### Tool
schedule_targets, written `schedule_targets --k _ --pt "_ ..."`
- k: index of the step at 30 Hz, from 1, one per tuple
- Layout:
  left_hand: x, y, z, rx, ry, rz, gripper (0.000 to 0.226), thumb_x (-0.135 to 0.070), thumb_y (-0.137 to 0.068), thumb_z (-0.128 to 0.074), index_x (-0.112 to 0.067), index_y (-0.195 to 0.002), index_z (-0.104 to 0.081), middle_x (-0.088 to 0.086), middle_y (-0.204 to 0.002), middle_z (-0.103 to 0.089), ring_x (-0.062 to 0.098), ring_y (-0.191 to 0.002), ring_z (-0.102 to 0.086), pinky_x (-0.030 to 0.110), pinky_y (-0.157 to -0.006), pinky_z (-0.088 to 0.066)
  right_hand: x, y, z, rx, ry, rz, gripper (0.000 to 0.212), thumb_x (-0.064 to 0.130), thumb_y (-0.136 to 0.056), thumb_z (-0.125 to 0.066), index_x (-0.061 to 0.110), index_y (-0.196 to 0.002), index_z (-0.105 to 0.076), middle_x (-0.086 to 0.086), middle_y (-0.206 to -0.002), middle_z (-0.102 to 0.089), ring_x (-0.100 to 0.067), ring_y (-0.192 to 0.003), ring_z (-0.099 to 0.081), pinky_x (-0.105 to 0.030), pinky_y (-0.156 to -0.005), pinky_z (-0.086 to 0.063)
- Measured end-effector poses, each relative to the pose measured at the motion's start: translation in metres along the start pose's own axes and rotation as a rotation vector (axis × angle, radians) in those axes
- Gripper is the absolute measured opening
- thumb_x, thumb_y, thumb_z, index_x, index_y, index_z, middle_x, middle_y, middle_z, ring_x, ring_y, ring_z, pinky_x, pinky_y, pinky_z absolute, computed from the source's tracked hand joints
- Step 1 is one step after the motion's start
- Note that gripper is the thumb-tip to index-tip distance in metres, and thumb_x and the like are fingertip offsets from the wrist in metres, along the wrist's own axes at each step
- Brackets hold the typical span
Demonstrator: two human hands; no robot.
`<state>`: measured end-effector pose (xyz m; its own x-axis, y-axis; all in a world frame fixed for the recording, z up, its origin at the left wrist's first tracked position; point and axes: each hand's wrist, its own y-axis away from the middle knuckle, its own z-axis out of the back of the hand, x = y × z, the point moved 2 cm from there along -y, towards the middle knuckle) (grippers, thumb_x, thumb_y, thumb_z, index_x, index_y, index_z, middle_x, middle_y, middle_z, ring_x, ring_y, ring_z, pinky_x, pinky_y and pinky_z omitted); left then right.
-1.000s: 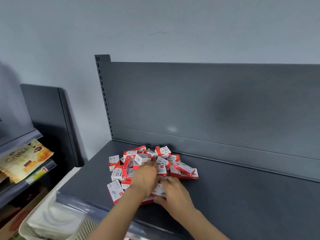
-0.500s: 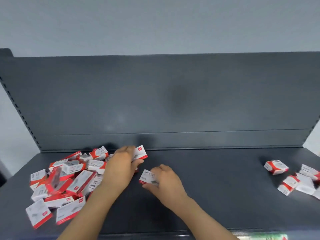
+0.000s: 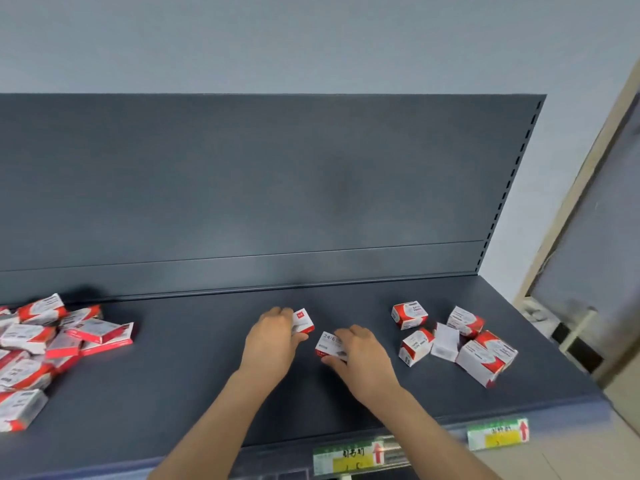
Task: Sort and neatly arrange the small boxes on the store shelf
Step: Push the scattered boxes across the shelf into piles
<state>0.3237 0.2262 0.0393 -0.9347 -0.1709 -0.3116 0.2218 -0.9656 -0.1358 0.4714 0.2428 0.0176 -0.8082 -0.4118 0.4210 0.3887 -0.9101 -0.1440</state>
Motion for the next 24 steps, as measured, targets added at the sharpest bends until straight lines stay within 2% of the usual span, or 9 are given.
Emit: schedule_targets --k 10,12,14,17,21,24 --pt "-0.010 0.005 -0.034 0.185 -0.140 -0.002 0.036 -0.035 -0.092 -0.052 -0.009 -0.116 -0.051 0.006 -0.122 -0.052 0.022 -0.114 -0.048 0.029 -0.089 -0.041 -0.020 0.006 -0.012 0.117 0.082 -0.008 0.044 0.040 -0.089 -0.054 0.014 -0.124 -0.048 -0.004 -0.127 -0.048 -0.021 -0.120 -0.041 -0.028 -0.095 -0.039" --pt "-0.010 0.006 -0.033 0.186 -0.143 -0.012 0.043 -0.038 -0.093 -0.049 -0.008 -0.124 -0.047 0.008 -0.128 -0.050 0.022 -0.119 -0.046 0.030 -0.094 -0.039 -0.022 0.005 -0.012 0.109 0.075 0.019 0.051 0.043 -0.089 -0.052 0.015 -0.131 -0.043 -0.003 -0.132 -0.047 -0.020 -0.124 -0.040 -0.026 -0.099 -0.037" --pt "-0.007 0.007 -0.022 0.136 -0.077 -0.008 0.058 -0.041 -0.094 -0.045 -0.007 -0.139 -0.033 0.011 -0.141 -0.041 0.023 -0.132 -0.036 0.030 -0.107 -0.030 -0.018 0.000 -0.008 0.029 0.044 0.051 0.063 0.049 -0.087 -0.051 0.011 -0.137 -0.040 -0.006 -0.136 -0.048 -0.023 -0.128 -0.042 -0.030 -0.102 -0.038" --pt "-0.003 0.008 0.005 0.006 -0.062 -0.014 0.066 -0.042 -0.098 -0.034 -0.005 -0.148 -0.010 0.011 -0.157 -0.014 0.021 -0.145 -0.010 0.029 -0.118 -0.008 -0.003 -0.014 0.002 -0.163 0.052 0.137 0.076 0.059 -0.081 -0.037 0.003 -0.131 -0.049 -0.017 -0.129 -0.057 -0.032 -0.121 -0.053 -0.040 -0.094 -0.048" --pt "0.021 0.015 0.040 -0.159 -0.149 0.021 0.067 -0.043 -0.099 -0.023 -0.003 -0.147 0.003 0.012 -0.158 0.001 0.020 -0.146 0.004 0.031 -0.118 0.006 0.042 -0.030 0.010 -0.226 0.027 0.238 0.069 0.046 -0.089 -0.051 0.003 -0.140 -0.035 -0.018 -0.145 -0.040 -0.032 -0.135 -0.036 -0.042 -0.108 -0.034" --pt "0.049 0.029 0.056 -0.183 -0.193 0.065 0.068 -0.044 -0.099 -0.021 -0.002 -0.146 0.004 0.012 -0.158 0.002 0.020 -0.146 0.005 0.031 -0.117 0.007 0.075 -0.033 0.003 -0.189 -0.001 0.283 0.070 0.040 -0.088 -0.054 0.003 -0.143 -0.028 -0.017 -0.148 -0.033 -0.031 -0.139 -0.029 -0.041 -0.112 -0.028"
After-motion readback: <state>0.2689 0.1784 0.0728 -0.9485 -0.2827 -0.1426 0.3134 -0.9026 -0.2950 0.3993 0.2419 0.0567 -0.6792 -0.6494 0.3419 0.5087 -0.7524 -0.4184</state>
